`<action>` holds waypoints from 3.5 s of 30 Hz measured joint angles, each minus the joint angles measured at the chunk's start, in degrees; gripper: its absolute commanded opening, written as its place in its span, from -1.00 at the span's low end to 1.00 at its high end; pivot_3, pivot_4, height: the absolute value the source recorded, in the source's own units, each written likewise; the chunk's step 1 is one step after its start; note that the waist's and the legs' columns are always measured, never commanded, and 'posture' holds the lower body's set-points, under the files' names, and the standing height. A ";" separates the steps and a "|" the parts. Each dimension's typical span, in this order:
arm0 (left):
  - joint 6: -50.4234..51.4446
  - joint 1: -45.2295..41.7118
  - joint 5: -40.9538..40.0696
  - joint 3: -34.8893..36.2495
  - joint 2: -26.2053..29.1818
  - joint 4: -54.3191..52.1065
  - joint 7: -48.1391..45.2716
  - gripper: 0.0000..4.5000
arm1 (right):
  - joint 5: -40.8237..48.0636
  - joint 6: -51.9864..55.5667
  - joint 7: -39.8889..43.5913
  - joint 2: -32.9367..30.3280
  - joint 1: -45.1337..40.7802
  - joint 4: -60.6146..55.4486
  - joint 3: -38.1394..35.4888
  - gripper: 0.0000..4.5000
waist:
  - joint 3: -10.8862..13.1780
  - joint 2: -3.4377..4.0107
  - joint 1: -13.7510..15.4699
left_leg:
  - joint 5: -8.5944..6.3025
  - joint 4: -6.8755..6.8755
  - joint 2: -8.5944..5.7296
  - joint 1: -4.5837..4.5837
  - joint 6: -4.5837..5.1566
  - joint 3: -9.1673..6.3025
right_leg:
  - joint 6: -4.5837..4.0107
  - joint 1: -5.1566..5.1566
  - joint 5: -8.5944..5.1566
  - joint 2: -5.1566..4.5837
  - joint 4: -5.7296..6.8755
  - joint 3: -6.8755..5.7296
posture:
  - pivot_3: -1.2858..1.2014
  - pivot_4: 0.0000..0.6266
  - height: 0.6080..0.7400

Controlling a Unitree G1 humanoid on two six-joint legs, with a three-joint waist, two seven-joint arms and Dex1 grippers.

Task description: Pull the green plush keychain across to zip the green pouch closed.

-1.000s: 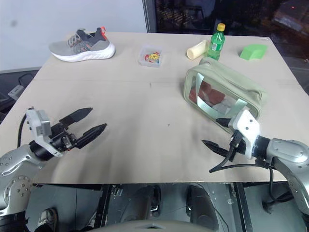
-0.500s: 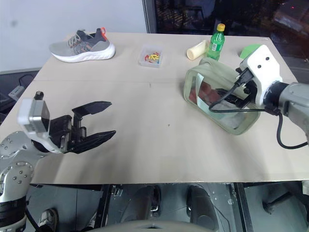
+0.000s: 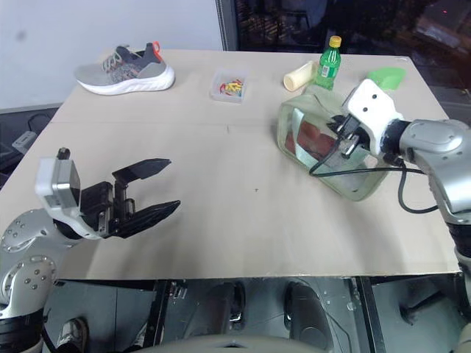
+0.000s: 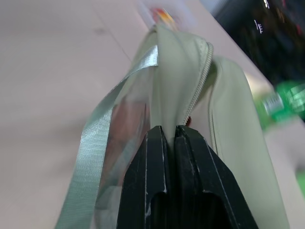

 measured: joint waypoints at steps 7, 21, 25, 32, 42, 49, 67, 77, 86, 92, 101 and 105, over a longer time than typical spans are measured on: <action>-0.28 3.03 -0.39 0.81 -0.22 -0.47 -0.14 1.00 | -6.33 -19.64 7.07 10.06 -10.42 8.24 5.50 -0.99 | 0.01 0.02 -0.82 | 0.01 0.00 0.03 -0.01 -0.03 -0.02 | 0.14 0.01 0.10 0.04 0.03 0.01 | 0.03 -0.52 1.00; -0.99 12.51 2.22 7.00 -3.92 -1.10 10.19 1.00 | -16.99 -37.97 7.90 22.10 -6.57 13.18 11.94 -0.99 | -0.01 0.00 -0.90 | 0.16 0.01 0.09 0.05 -0.27 -0.01 | -0.09 0.07 0.20 -0.02 0.06 -0.01 | 0.03 -0.52 1.00; -2.19 12.51 5.38 6.56 -4.90 -1.27 12.44 1.00 | -14.29 -31.00 8.46 22.85 -3.30 8.96 12.08 -0.65 | -0.03 -0.01 -0.97 | 0.06 0.13 0.10 0.16 -0.11 -0.02 | -0.21 0.11 0.11 -0.05 0.25 0.01 | 0.03 -0.52 1.00; -4.82 12.04 9.08 6.37 -4.81 1.78 10.56 1.00 | 1.04 -8.91 11.17 18.08 1.45 -3.24 4.62 0.35 | -0.02 0.00 -0.36 | 0.05 0.15 0.10 0.12 -0.13 -0.11 | -0.27 0.05 0.11 -0.09 0.35 -0.05 | 0.03 -0.52 1.00; -6.89 4.43 14.19 1.32 -3.51 10.47 7.63 1.00 | 24.97 10.83 7.48 8.95 19.99 -23.31 -13.57 0.61 | -0.04 -0.03 0.47 | -0.07 0.14 0.10 0.10 -0.30 -0.13 | -0.09 0.05 0.01 -0.17 0.27 -0.10 | 0.03 -0.52 1.00; -8.09 -4.10 19.37 -4.03 -3.17 17.12 7.24 1.00 | 20.22 8.47 2.85 9.09 24.60 -27.73 -10.11 0.99 | -0.03 -0.02 0.31 | 0.04 0.15 0.09 0.09 -0.10 -0.07 | -0.08 0.02 0.01 -0.11 0.30 -0.04 | 0.03 -0.52 1.00; -8.33 -2.37 17.72 -3.43 -2.72 18.08 4.41 1.00 | 6.17 4.28 -0.68 14.80 -0.54 -16.84 5.23 0.99 | -0.03 -0.02 0.37 | 0.05 0.16 0.08 0.03 -0.10 -0.12 | -0.17 -0.01 0.06 -0.13 0.30 -0.10 | 0.03 -0.52 1.00; -7.79 0.89 15.80 -2.01 -2.40 14.00 4.47 1.00 | 13.89 11.26 3.37 15.08 -0.58 -19.42 4.91 0.99 | -0.02 -0.02 0.37 | 0.05 0.17 0.10 0.04 -0.10 -0.14 | -0.18 0.00 0.07 -0.13 0.32 -0.13 | 0.03 -0.52 1.00; -8.05 -2.32 17.10 -2.17 -2.00 16.97 4.95 1.00 | 3.07 10.50 -2.06 18.36 -6.93 -8.57 9.52 0.59 | -0.02 0.00 0.35 | 0.04 0.28 0.10 0.00 -0.10 -0.14 | -0.22 -0.02 0.09 -0.11 0.44 -0.16 | 0.03 -0.52 1.00; -8.32 -3.94 18.27 -2.17 -1.81 18.96 5.56 1.00 | 0.00 8.23 -0.67 18.84 -6.91 -7.02 11.93 -0.27 | -0.02 0.00 0.30 | 0.05 0.28 0.07 -0.03 -0.09 -0.10 | -0.19 -0.05 0.13 -0.12 0.43 -0.15 | 0.03 -0.52 1.00; -9.37 -3.98 20.27 -2.01 -1.70 20.58 6.83 1.00 | -2.28 7.02 0.99 19.86 -6.92 -5.96 12.54 -0.98 | -0.02 0.00 0.23 | 0.05 0.28 0.12 0.01 -0.11 -0.10 | -0.15 -0.05 0.07 -0.11 0.47 -0.15 | 0.03 -0.52 1.00; -9.50 -4.04 20.93 -1.95 -1.70 21.28 8.07 1.00 | -2.57 6.96 1.66 20.13 -6.96 -5.93 12.54 -0.98 | -0.02 0.00 0.20 | 0.05 0.28 0.12 0.01 -0.11 -0.10 | -0.16 -0.05 0.07 -0.11 0.47 -0.15 | 0.03 -0.52 1.00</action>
